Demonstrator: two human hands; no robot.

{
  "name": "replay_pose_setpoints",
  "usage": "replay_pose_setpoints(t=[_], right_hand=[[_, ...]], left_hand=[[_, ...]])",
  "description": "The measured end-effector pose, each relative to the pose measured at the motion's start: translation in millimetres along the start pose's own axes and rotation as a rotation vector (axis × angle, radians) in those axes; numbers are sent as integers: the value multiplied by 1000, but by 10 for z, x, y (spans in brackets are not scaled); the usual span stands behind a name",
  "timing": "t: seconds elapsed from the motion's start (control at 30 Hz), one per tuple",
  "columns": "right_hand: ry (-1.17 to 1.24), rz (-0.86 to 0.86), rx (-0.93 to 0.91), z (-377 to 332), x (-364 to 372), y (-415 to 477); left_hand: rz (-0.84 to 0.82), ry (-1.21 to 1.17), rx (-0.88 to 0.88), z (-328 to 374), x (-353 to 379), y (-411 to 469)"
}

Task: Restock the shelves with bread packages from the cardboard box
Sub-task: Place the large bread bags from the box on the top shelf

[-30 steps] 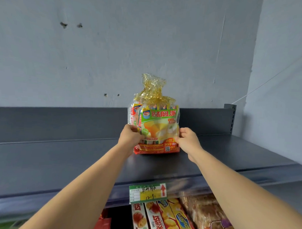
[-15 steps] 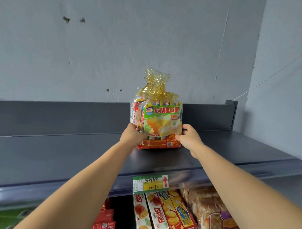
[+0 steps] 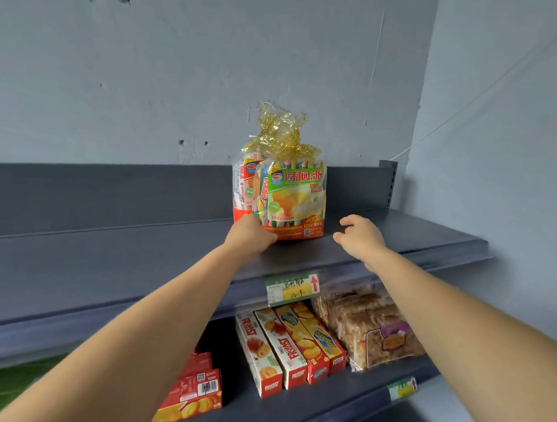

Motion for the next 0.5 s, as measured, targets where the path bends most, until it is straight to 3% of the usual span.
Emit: replay_pose_setpoints(t=[0.5], right_hand=[[-279, 226, 289, 271, -470, -1829]], left_hand=[[-210, 167, 676, 80, 211, -1138]])
Point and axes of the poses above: each hand's wrist, its own y-axis towards the middle knuckle, its own x-axis out of the palm, z = x × y, the point moved 1 cm from there along y, towards the middle knuckle, and after that the axes turned 3 degrees about z, right-handed, at the moved point
